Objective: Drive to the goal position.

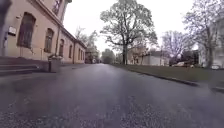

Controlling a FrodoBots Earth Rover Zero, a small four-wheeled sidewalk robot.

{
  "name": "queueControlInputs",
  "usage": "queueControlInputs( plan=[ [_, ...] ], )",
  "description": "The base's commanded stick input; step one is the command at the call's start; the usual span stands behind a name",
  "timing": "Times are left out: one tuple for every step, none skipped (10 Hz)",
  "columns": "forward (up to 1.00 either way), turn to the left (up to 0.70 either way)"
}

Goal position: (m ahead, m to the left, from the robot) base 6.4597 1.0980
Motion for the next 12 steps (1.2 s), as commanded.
queueControlInputs(
  plan=[
    [1.0,0.0],
    [1.0,0.0],
    [1.0,0.0],
    [1.0,0.0],
    [1.0,0.0],
    [1.0,0.0],
    [1.0,0.0],
    [1.0,0.0],
    [1.0,0.0],
    [1.0,0.0],
    [1.0,0.0],
    [1.0,0.0]
  ],
)
